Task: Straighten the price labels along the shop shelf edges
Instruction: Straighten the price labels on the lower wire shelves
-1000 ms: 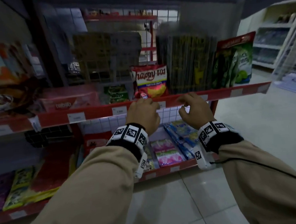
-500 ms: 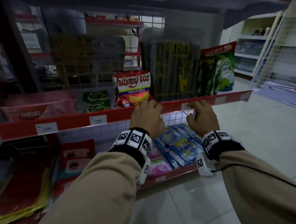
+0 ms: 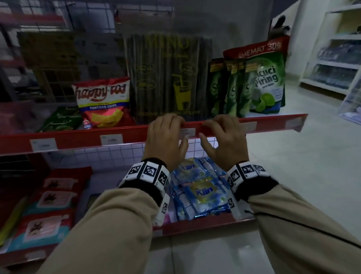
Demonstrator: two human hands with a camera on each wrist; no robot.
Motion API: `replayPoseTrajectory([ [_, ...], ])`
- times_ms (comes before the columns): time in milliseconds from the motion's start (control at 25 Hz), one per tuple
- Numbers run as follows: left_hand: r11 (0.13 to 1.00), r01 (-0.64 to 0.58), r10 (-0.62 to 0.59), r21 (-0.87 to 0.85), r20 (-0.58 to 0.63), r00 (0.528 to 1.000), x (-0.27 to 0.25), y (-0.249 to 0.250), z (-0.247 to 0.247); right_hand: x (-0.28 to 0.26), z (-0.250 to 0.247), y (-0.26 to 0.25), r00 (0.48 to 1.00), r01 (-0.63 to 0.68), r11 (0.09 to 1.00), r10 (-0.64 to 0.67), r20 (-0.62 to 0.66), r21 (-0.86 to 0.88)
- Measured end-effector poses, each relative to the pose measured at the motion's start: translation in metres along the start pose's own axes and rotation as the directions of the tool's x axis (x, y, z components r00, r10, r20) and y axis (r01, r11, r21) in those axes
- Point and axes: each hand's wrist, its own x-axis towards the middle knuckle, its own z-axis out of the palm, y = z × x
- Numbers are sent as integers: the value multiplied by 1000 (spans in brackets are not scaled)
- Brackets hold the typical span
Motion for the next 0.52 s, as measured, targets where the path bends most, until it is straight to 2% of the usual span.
replayPoseTrajectory([
  [240,992,53,-46,118,-58,997,-3,12,16,17,0,0,994,-79,997,78,75,10],
  [520,962,104,-83,253,-94,992,-2,22,14,23,-5,10,988,-1,995,-14,154,97],
])
